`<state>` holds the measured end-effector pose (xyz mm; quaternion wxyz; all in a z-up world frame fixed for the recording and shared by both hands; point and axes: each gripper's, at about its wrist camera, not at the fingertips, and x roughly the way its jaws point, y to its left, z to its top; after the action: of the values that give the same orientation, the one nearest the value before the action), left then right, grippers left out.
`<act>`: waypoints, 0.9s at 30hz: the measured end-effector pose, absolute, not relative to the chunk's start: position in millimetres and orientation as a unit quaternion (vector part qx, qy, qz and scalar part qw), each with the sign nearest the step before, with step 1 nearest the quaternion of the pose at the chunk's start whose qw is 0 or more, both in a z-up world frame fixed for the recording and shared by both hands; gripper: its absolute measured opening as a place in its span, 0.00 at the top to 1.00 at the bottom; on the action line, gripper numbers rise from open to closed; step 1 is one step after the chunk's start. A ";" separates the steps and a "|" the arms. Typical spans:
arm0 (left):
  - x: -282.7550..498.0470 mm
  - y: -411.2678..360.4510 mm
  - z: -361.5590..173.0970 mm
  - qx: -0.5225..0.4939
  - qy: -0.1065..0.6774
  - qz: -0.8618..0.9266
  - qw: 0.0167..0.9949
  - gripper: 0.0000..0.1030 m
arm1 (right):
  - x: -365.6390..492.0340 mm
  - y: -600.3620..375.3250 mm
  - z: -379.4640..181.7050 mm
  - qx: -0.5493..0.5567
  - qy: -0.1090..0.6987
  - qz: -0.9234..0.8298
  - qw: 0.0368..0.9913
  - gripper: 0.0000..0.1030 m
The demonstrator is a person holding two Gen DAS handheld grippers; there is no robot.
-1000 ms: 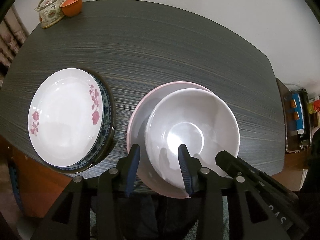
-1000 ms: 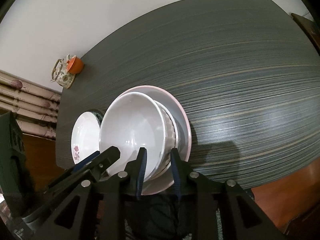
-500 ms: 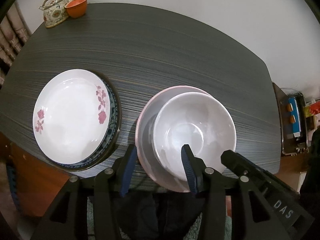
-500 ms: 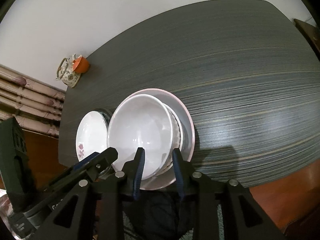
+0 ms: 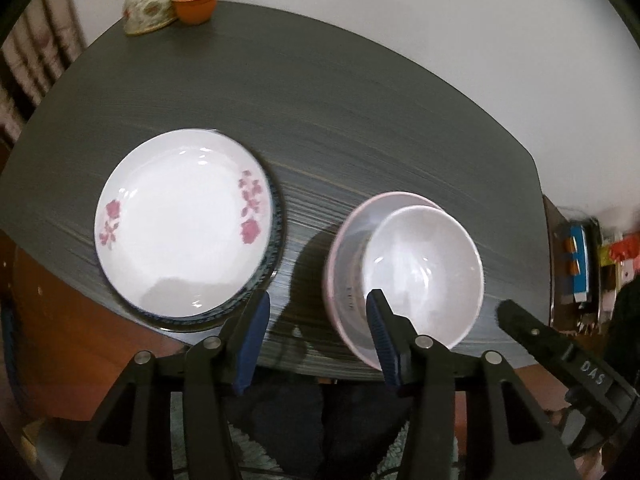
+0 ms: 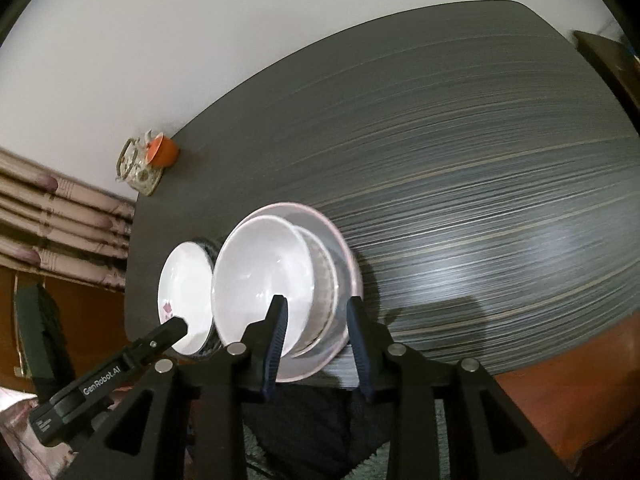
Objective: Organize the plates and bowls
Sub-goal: 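Grip the pink-rimmed bowl stack rim with both tools and lift it, then carry the bowl stack with both tools over the plate stack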
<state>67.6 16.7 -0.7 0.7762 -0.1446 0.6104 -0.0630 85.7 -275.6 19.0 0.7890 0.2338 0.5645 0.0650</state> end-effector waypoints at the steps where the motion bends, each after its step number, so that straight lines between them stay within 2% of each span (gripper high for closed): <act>1: 67.8 18.6 -2.1 -0.147 0.612 -0.060 0.775 0.55 | 85.7 -277.7 18.9 0.235 0.564 0.063 0.789 0.70; 27: 85.5 21.0 -40.3 -0.169 0.644 -0.058 0.744 0.57 | 101.4 -270.8 -22.9 0.215 0.601 0.032 0.769 0.70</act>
<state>85.5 21.0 -40.3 0.7442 -0.1689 0.6437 -0.0582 101.4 -270.8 -22.9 0.7693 0.2154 0.6007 0.0319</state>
